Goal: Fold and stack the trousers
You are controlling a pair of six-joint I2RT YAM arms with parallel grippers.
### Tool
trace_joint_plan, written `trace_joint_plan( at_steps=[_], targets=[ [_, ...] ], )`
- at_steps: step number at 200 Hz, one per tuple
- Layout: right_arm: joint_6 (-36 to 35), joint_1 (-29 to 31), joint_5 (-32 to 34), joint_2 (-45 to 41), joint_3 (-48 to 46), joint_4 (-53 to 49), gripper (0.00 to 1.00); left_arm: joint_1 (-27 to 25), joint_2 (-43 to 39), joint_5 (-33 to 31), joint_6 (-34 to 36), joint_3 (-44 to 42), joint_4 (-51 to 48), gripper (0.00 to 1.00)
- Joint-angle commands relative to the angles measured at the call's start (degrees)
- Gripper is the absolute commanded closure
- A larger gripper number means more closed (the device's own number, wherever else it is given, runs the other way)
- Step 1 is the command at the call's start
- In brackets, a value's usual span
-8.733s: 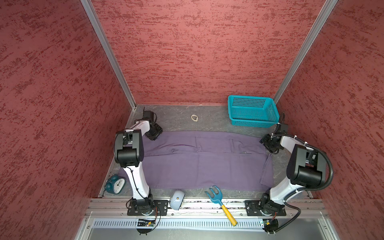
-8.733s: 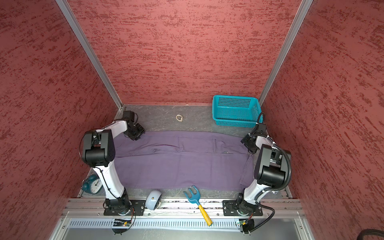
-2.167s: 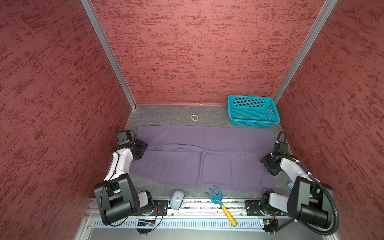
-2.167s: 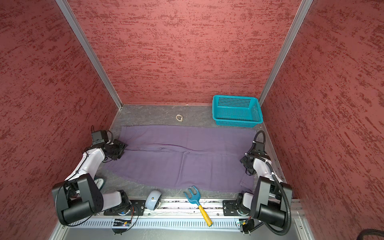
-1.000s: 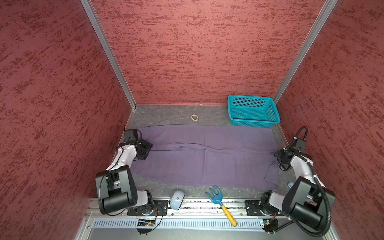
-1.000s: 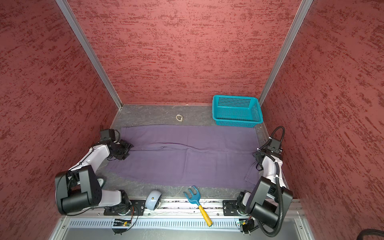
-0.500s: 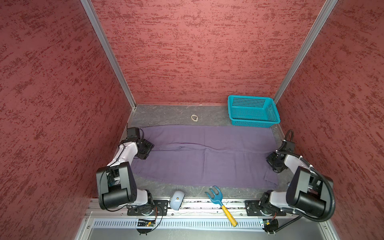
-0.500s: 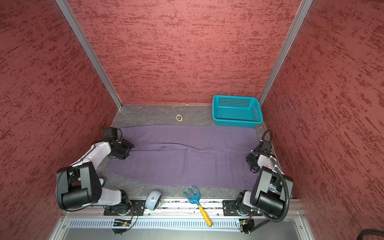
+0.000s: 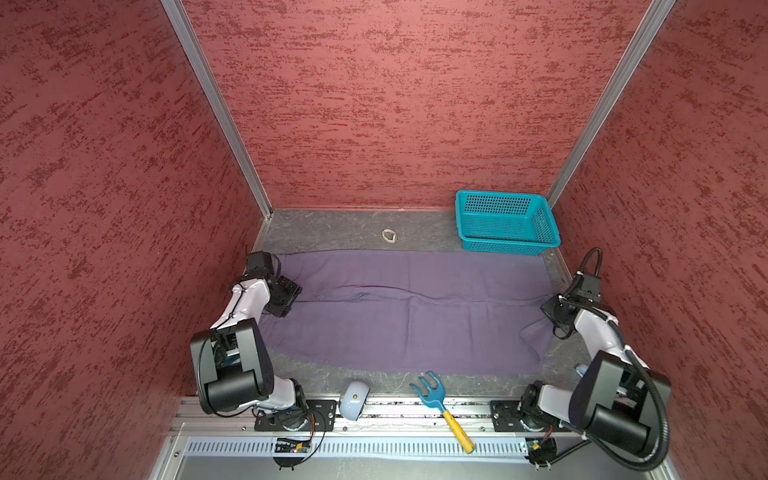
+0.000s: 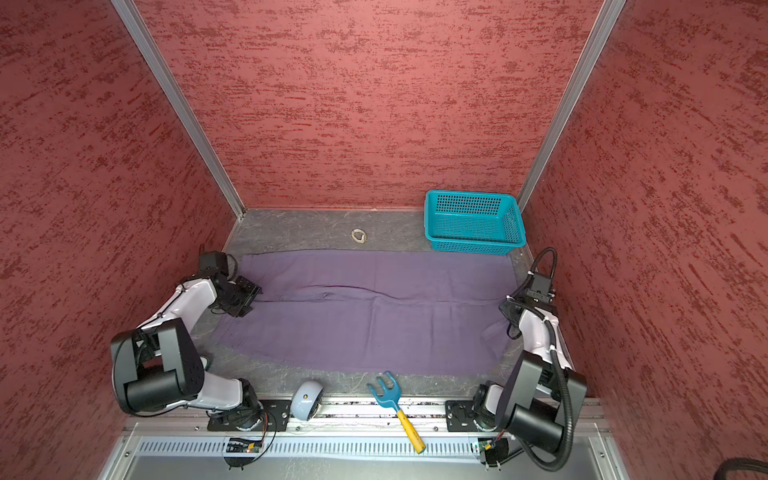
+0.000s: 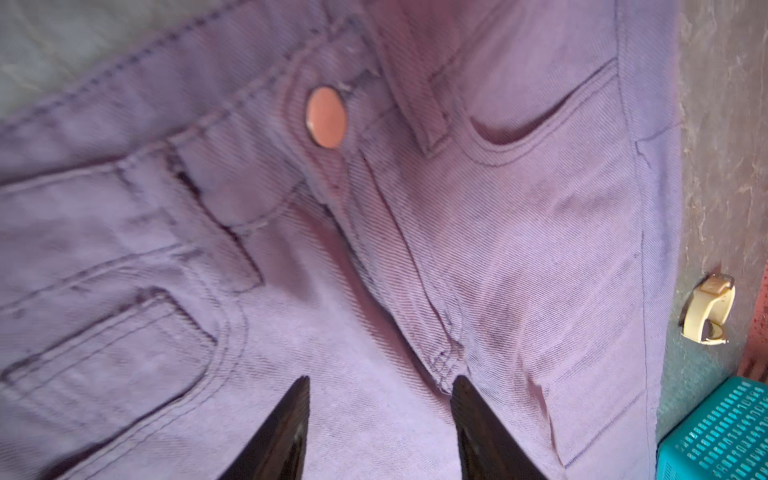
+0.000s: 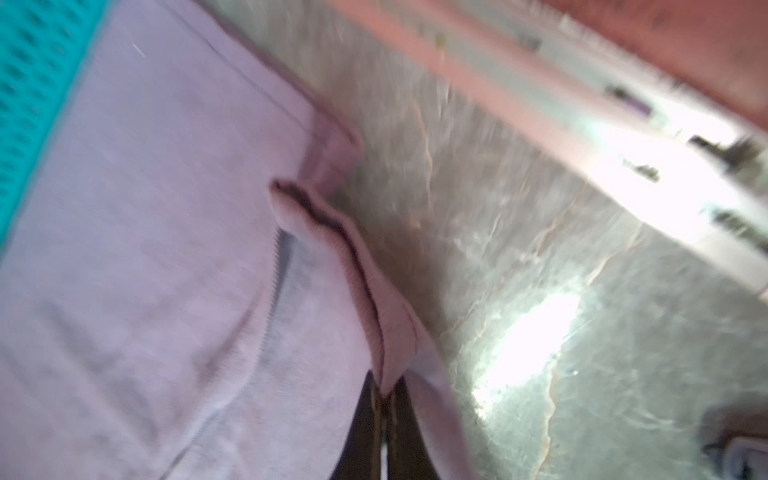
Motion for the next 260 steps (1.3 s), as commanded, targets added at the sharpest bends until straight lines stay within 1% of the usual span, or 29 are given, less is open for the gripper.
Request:
trace_joint_plan(
  at_steps=[1,12,28,46,58,69,78,88,102,109,124,158,168,186,215,260],
  targets=[
    [-0.1,-0.6,4.9,-1.7,1.4,-0.7,1.00,2.3,-3.6,-0.6,1.9,-0.2,-2.9,0.43],
    [0.2,-0.8,5.7,-2.2,1.0,-0.3,1.00,3.6,-5.5,-0.8,2.3,-0.7,-3.8,0.43],
    [0.8,-1.1,6.6,-2.9,0.6,0.2,0.95,5.9,-8.2,-1.1,2.6,-1.7,-4.7,0.40],
    [0.2,-1.3,7.9,-3.1,1.5,-0.3,0.91,9.4,-9.9,0.2,2.5,-3.0,-5.3,0.38],
    [-0.1,-1.3,8.2,-2.5,2.3,-1.3,0.87,11.8,-10.3,1.7,2.4,-3.9,-5.2,0.38],
    [-0.1,-1.3,7.4,-1.7,2.8,-1.6,0.79,12.8,-10.4,2.0,2.5,-4.6,-5.1,0.38],
    [-0.2,-1.4,7.0,-0.9,3.0,-1.8,0.69,12.9,-10.5,1.6,2.8,-5.0,-5.0,0.36],
    [-0.2,-1.3,6.5,-0.3,3.0,-1.9,0.60,12.8,-10.5,1.4,3.0,-5.5,-4.9,0.34],
    [-0.2,-1.3,6.6,-0.1,3.0,-2.4,0.53,13.0,-10.6,0.6,3.3,-6.0,-5.5,0.32],
    [-0.3,-1.4,6.7,-0.3,3.2,-2.9,0.51,13.3,-10.6,0.5,3.6,-6.3,-5.8,0.30],
    [-0.2,-1.3,6.1,-1.2,3.9,-3.8,0.50,14.1,-11.0,0.3,4.3,-6.8,-6.5,0.28],
    [0.0,-0.6,0.3,-4.3,5.5,-6.1,0.54,15.9,-11.2,-0.6,5.4,-8.4,-7.4,0.27],
    [-0.2,0.3,0.3,-5.0,5.4,-7.3,0.55,16.1,-11.1,-1.2,5.7,-9.1,-7.9,0.27],
    [-0.9,1.2,0.4,-6.4,4.6,-8.9,0.55,16.2,-12.2,-4.9,5.2,-9.9,-10.2,0.26],
    [-0.9,1.5,-2.4,-9.5,2.8,-9.9,0.55,15.8,-14.4,-6.9,3.9,-10.1,-9.9,0.22],
    [-1.2,1.9,-1.5,-10.6,4.6,-12.7,0.53,15.9,-10.7,-9.1,3.9,-11.9,-7.2,0.21]
  ],
)
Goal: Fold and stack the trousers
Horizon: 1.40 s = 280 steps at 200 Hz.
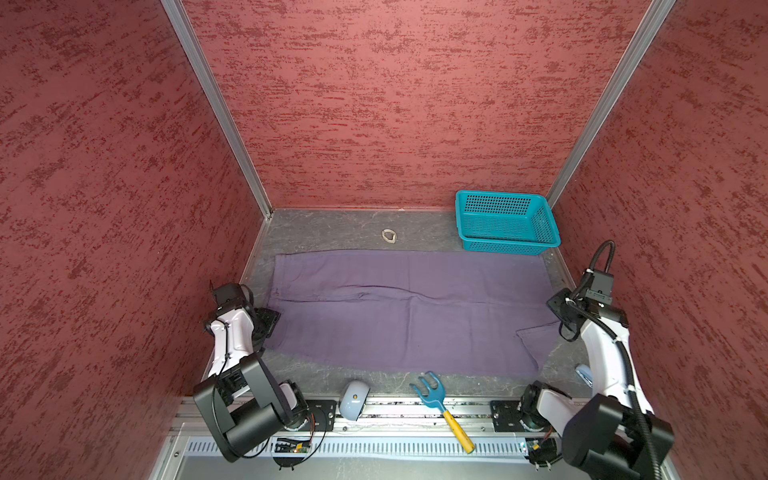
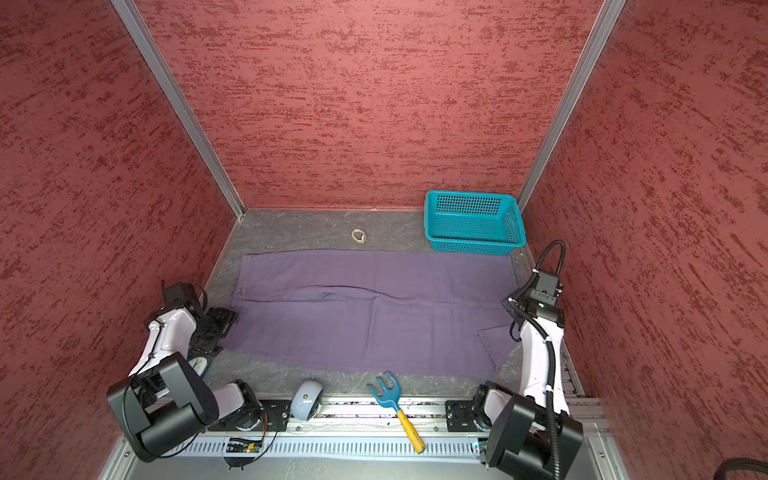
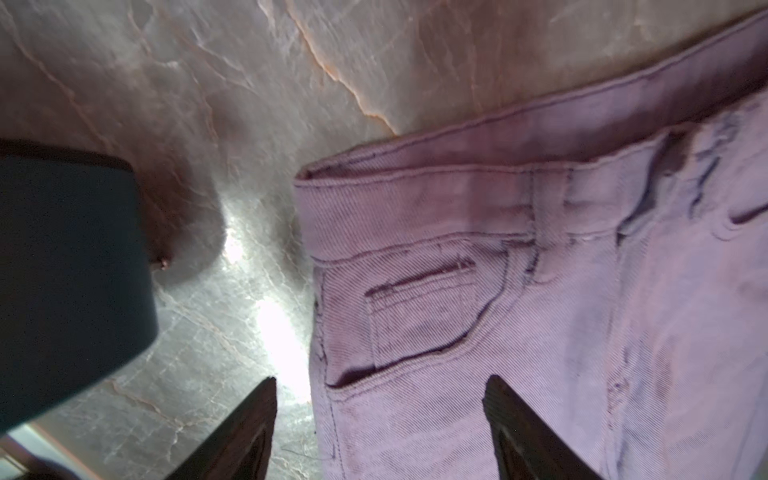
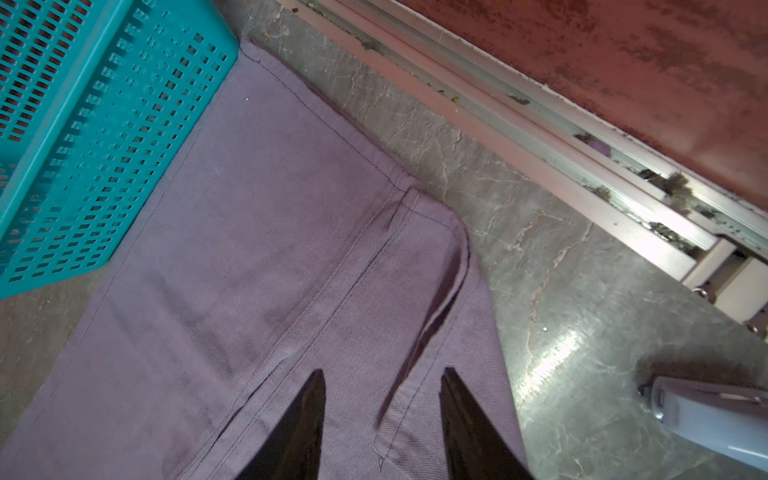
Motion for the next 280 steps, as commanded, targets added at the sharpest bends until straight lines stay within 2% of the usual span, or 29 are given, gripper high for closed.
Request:
trace_joint_plan(
  at_steps=[1,47,57,68,76,89,106,123,139,158,186,215,280],
  targets=[
    [-0.8,0.4,-0.2,-0.3,1.1,-2.9,0.53,0.2,1.8,-2.6,-0.3,-1.3,1.4,0.21],
    [-1.4,0.5,-0.9,1.6,2.7,-4.9,0.49,0.2,3.3,-3.1,-0.9,-3.1,4.3,0.21],
    [-2.1,0.7,-1.4,3.0,3.3,-6.0,0.47,0.2,3.6,-2.4,-1.3,-3.6,5.8,0.26],
    [-3.1,1.3,-1.9,5.1,3.8,-7.0,0.44,0.1,4.2,-1.1,-1.8,-4.3,7.8,0.36],
    [-3.4,2.1,-1.9,6.8,4.1,-7.6,0.42,0.1,4.7,0.9,-2.1,-5.1,10.3,0.52],
    [-3.5,4.0,-1.9,9.4,4.4,-8.2,0.40,-0.4,6.0,3.2,-2.7,-5.9,12.6,0.71],
    [-2.1,8.5,0.2,12.3,5.0,-9.1,0.40,-1.6,8.2,4.3,-2.9,-5.7,13.1,0.89],
    [0.5,14.7,2.1,15.0,5.5,-9.9,0.40,-2.0,9.2,5.7,-2.7,-5.8,13.7,1.00],
    [2.7,19.3,2.6,17.8,5.7,-11.3,0.40,-2.1,9.3,6.6,-2.7,-6.3,14.0,1.00],
    [4.5,21.4,2.8,19.1,4.7,-13.4,0.40,-2.1,9.0,7.6,-2.2,-6.6,14.2,1.00],
    [5.9,21.4,4.0,19.3,2.6,-15.3,0.50,-2.1,8.8,8.6,-1.7,-7.0,14.8,1.00],
    [5.9,21.4,8.2,22.0,4.1,-17.4,0.62,-2.2,10.1,10.3,-1.3,-7.0,15.5,1.00],
    [5.6,21.4,11.3,30.7,6.2,-14.6,0.64,-2.3,13.0,13.0,-0.7,-9.0,18.6,1.00]
  ],
)
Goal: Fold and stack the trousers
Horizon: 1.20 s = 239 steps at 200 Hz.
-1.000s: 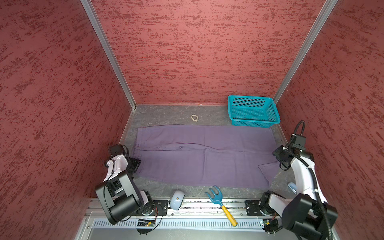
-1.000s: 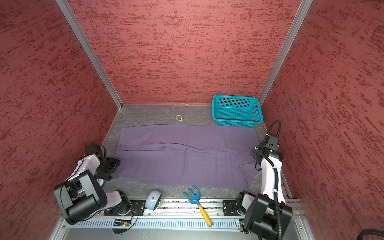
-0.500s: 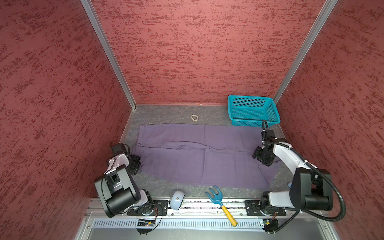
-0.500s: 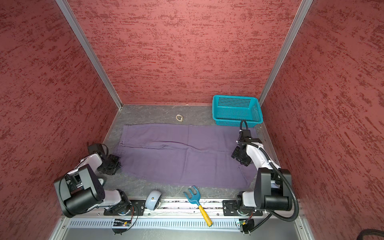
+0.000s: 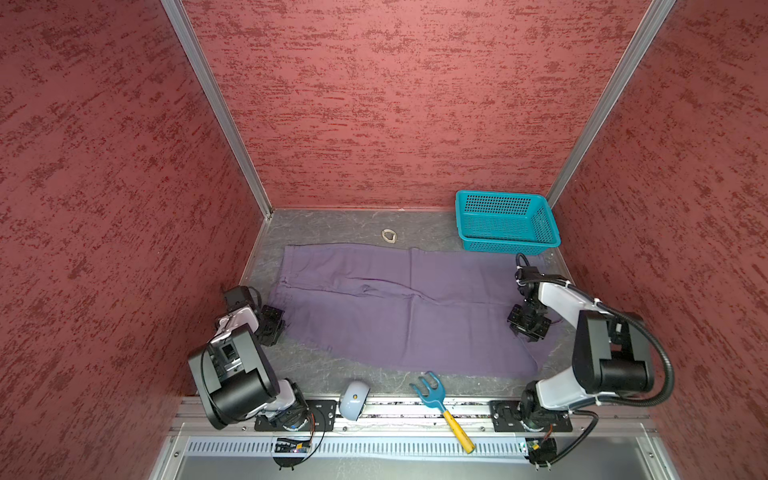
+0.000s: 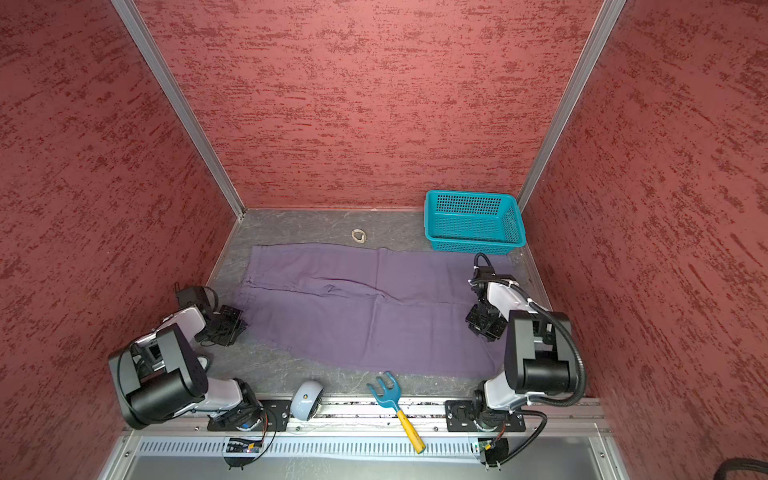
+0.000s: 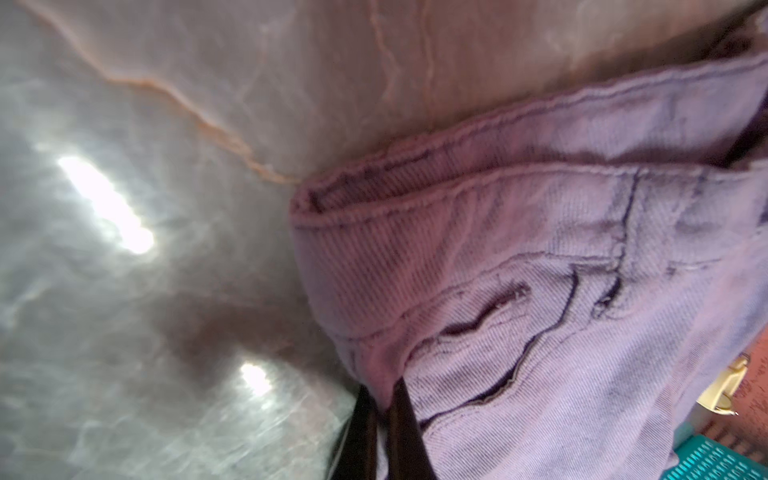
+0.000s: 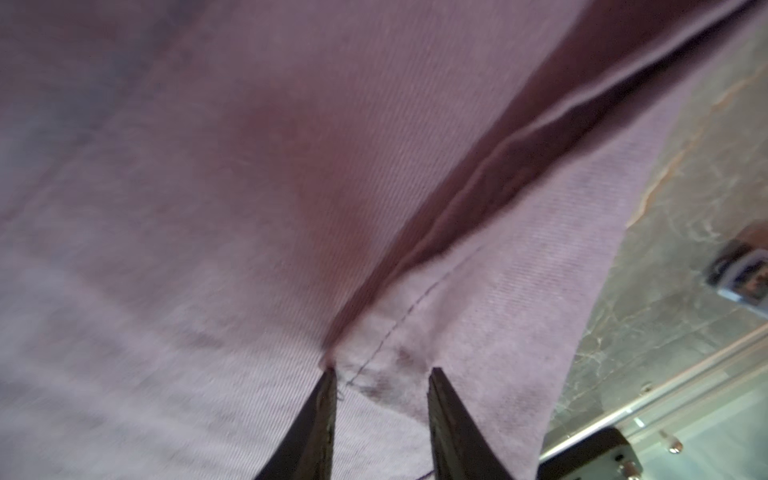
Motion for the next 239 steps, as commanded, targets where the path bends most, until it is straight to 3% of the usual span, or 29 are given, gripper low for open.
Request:
trace_joint_plan(
  at_steps=[1,6,26,64,96,120,172,239],
  targets=[
    [0.7,0.1,3.5,1.3,1.9,1.0,0.64,-0.6,3.0,0.6,1.1,-3.3,-0.8,1.00],
    [0.7,0.1,3.5,1.6,2.1,1.3,0.68,-0.6,3.1,0.9,1.1,-3.4,-0.5,1.00],
    [0.0,0.1,3.0,2.4,3.0,1.2,1.00,-0.5,3.5,1.3,1.4,-3.7,-0.4,1.00],
    [-2.0,-1.8,7.6,-1.1,8.7,-3.5,1.00,2.1,1.1,3.4,1.3,-3.3,-2.2,1.00],
    [-4.5,-10.3,6.3,-9.0,14.3,-4.1,1.00,9.2,-4.9,10.2,0.1,-1.7,-5.8,1.00],
    [-6.1,-15.6,4.0,-14.3,17.3,-2.3,1.00,13.2,-10.3,11.9,-0.1,2.4,-10.2,1.00],
    [-4.7,-17.1,1.7,-21.9,21.7,1.4,1.00,25.9,-14.4,16.0,1.0,13.4,-16.1,1.00],
    [-0.9,-18.9,4.2,-29.6,24.3,6.8,1.00,29.4,-15.6,16.1,-2.6,17.2,-15.9,1.00]
  ],
)
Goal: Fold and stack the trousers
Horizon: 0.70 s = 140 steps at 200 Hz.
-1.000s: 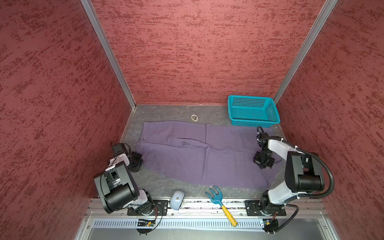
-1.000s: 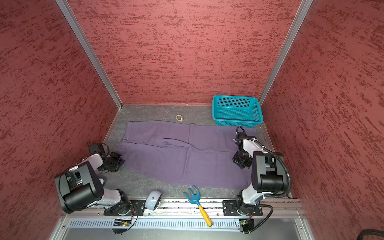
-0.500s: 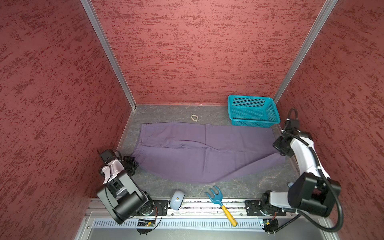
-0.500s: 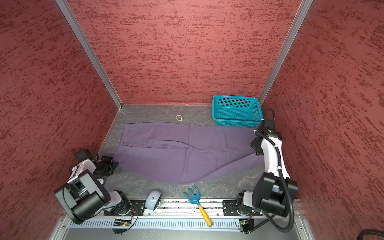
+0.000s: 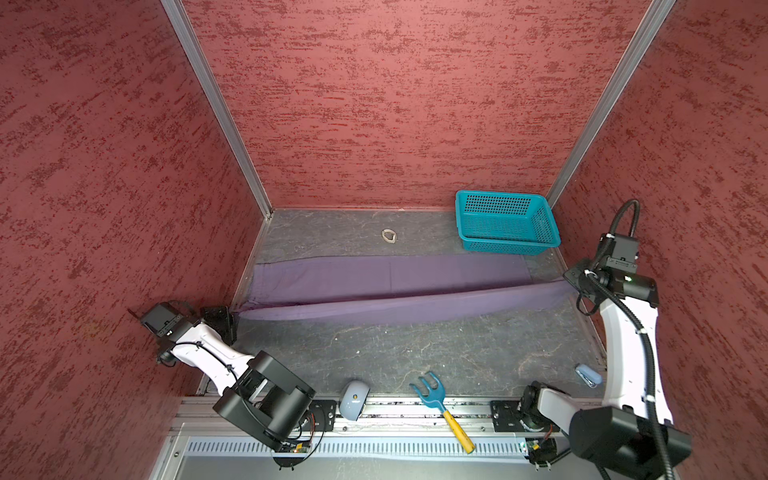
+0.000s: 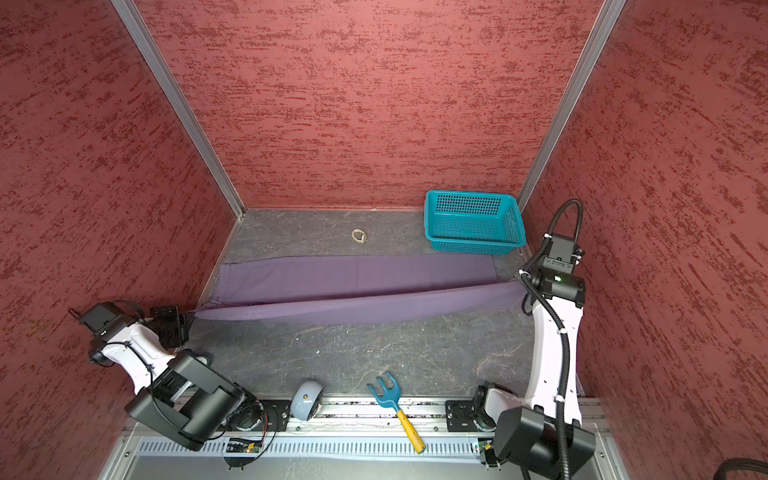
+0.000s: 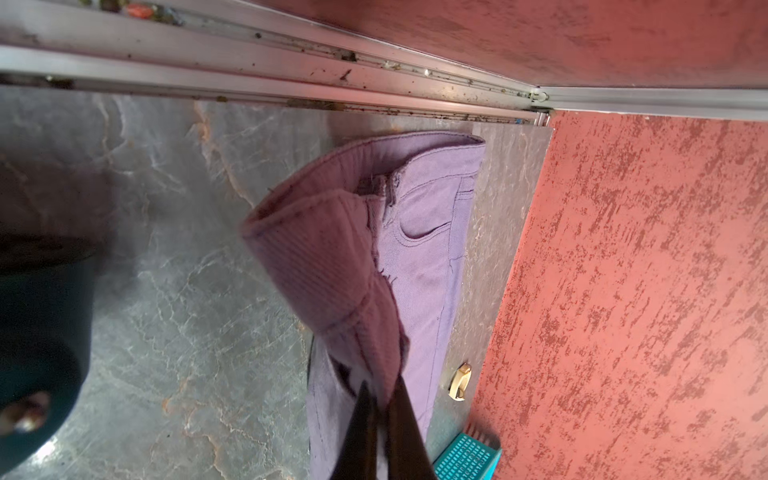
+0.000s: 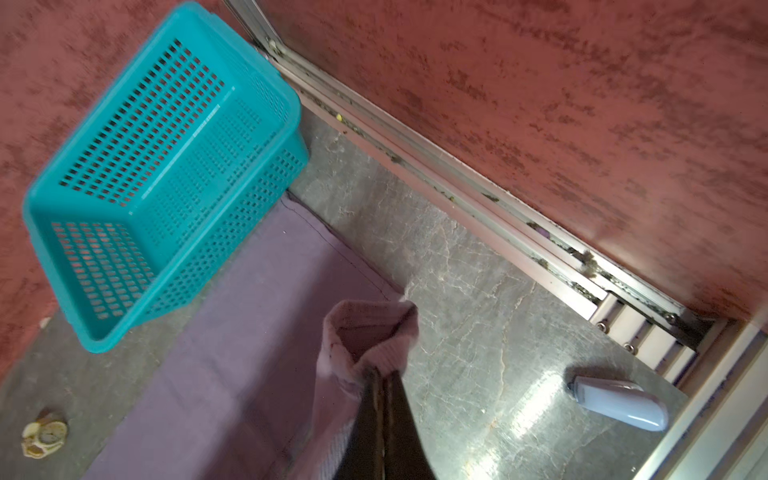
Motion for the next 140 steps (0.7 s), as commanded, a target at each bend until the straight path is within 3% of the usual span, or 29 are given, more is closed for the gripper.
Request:
trace_joint_plan(
  at_steps=[1,22,49,71,112,140],
  targets=[
    [2.7,-1.2,3.6,-3.1,2.3,6.5,1.00,1.0,-1.3,-1.2,-1.8,3.2,2.4,1.00],
    [4.4,-1.2,2.8,-4.4,1.9,8.4,1.00,-1.1,-2.7,-2.2,-4.7,6.1,3.6,1.00],
    [4.9,-1.2,4.0,-5.6,0.3,9.8,1.00,-7.7,-4.2,-9.2,-6.1,12.2,2.0,1.00],
    [4.9,-1.2,5.3,-6.6,-1.4,11.1,1.00,-11.0,-3.0,-11.3,-7.5,15.9,1.9,1.00],
    [4.6,-1.8,7.1,-6.6,-5.1,14.0,1.00,-19.1,-0.9,-20.0,-9.1,17.8,4.9,1.00],
    [4.9,-2.6,6.1,-5.6,-7.2,15.9,1.00,-22.4,0.7,-22.7,-9.3,17.3,5.2,1.00]
  ],
)
